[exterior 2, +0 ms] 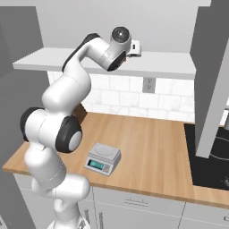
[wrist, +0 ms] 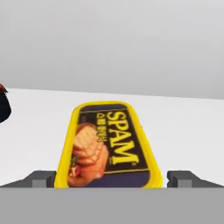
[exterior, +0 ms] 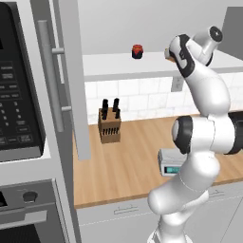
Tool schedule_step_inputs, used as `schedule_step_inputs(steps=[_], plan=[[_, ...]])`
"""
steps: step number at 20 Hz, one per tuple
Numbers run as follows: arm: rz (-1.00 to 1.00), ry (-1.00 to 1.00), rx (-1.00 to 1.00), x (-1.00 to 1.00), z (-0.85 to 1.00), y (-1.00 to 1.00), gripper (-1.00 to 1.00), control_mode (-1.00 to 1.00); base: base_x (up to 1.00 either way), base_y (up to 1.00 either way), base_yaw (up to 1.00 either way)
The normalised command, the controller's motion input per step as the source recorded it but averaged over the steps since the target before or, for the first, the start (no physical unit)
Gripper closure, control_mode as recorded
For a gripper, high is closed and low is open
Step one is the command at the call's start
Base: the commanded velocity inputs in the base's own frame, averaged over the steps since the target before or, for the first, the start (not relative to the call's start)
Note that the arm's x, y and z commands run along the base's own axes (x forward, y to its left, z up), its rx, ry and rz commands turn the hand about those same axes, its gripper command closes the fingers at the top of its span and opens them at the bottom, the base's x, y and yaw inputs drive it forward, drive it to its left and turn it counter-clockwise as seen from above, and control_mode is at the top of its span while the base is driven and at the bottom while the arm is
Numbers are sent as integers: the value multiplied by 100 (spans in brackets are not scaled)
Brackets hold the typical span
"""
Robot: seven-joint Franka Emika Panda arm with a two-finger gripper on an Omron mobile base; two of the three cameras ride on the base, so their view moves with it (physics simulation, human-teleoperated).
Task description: Pick the canned food and place it on the digital scale for weighing, and close the cabinet.
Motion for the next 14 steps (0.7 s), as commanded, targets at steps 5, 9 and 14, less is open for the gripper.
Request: schedule_step_inputs(steps=[5, 9, 14], plan=[[0, 0, 0, 20, -9, 2, 100, -100, 0, 0, 0], [0, 0, -6, 0, -10, 35, 100, -100, 0, 0, 0], [0, -8, -5, -21, -7, 25, 100, -100, 0, 0, 0]])
